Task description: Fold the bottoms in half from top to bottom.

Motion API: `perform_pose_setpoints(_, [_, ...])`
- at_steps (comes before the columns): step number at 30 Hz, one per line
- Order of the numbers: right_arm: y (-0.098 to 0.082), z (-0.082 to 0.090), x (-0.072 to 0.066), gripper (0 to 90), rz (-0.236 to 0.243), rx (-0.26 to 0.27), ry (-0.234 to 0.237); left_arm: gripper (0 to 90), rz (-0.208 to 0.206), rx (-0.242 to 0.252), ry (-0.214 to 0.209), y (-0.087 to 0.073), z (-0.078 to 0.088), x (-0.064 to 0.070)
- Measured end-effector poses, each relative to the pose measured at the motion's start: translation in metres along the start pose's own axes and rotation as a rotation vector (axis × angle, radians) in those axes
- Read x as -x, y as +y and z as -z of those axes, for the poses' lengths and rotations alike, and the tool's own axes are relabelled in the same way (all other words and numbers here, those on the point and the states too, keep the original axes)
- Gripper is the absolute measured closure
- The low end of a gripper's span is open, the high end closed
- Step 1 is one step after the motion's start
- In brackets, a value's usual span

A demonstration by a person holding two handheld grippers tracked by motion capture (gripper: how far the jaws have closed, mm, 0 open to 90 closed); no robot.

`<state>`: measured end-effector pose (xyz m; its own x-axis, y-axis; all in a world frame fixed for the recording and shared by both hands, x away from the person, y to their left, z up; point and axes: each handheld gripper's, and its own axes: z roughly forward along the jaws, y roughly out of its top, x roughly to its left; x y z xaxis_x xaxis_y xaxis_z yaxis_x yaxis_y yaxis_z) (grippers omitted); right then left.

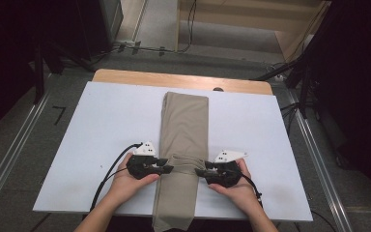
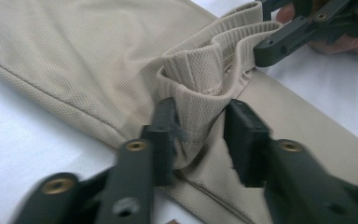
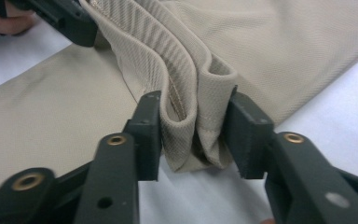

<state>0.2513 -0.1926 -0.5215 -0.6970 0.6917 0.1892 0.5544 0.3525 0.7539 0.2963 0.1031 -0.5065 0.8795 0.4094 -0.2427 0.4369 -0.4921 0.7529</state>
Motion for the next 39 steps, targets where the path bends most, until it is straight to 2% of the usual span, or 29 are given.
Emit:
perform_pose_setpoints(4, [-0.001,0.002,-0.002,72.8,0.017,0.018,0.010,78.5,-0.006,0.009,-0.008,0.000,0.000,0.001])
perform_pose_setpoints(7, [-0.001,0.005,-0.002,76.3,0.014,0.039,0.043,79.9,-0.002,0.012,-0.015,0.000,0.002,0.003])
perform_pose_setpoints(9, [-0.002,0.007,-0.002,76.8,0.009,0.050,0.069,80.1,-0.001,0.017,-0.017,-0.001,0.005,0.004])
perform_pose_setpoints(13, [-0.001,0.012,-0.009,77.2,0.023,0.061,0.086,80.1,-0.010,0.020,-0.021,-0.003,0.013,0.011])
perform_pose_setpoints(22, [-0.005,0.024,-0.031,77.2,0.043,0.074,0.094,80.1,-0.024,0.028,-0.036,-0.010,0.030,0.031])
perform_pose_setpoints(39, [-0.027,0.048,-0.079,77.2,0.063,0.048,0.163,80.0,-0.060,-0.031,-0.092,-0.035,0.056,0.074])
